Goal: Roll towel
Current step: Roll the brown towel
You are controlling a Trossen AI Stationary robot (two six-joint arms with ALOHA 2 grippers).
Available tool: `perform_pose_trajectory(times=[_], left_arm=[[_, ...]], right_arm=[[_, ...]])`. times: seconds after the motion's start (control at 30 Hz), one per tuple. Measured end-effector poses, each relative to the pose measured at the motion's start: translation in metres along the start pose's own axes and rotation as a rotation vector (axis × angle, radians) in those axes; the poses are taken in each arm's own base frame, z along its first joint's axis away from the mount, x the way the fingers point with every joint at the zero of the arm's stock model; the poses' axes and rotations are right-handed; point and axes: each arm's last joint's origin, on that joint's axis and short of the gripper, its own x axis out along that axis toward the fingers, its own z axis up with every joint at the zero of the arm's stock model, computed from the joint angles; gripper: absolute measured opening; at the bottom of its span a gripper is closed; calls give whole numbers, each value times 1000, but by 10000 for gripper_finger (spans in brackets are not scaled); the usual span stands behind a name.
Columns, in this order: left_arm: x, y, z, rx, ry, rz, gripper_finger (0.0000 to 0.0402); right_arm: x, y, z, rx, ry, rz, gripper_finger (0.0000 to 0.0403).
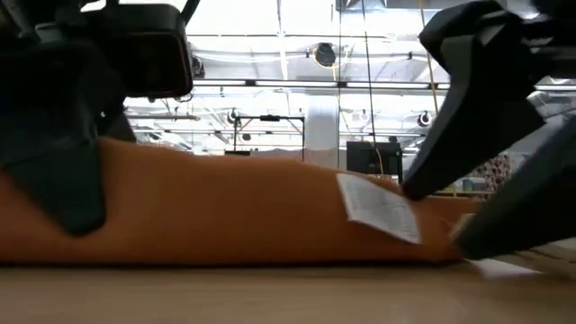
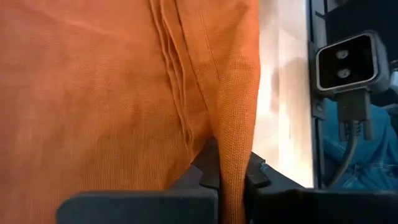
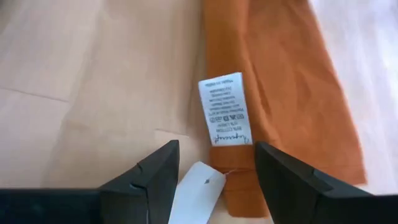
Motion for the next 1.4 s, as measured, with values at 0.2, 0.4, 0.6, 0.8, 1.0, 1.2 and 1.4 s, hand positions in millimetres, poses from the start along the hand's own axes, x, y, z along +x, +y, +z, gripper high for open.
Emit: perform_pose_trajectory(times=[0.2, 0.4, 0.6, 0.8, 1.0, 1.2, 1.4], left_arm=[[0, 8, -7, -24, 12, 14, 11], [0, 10, -10, -19, 14, 14, 11], [0, 9, -9, 2, 6, 4, 11], [0, 9, -9, 4, 7, 6, 11], [0, 6, -14, 21, -35, 49, 22], [-1, -2, -26, 59, -77, 108, 117], [-7, -8, -31, 79, -56, 102, 223]], right_arm=[[1, -1, 5, 4, -16, -34, 201], [7, -8, 10, -68, -14, -26, 201], [22, -24, 16, -67, 26, 11, 201], [41, -45, 23, 25, 127, 180, 184], [51, -59, 26, 84, 192, 292, 145], [55, -64, 25, 131, 223, 306, 105], [58, -67, 25, 186, 244, 342, 60]])
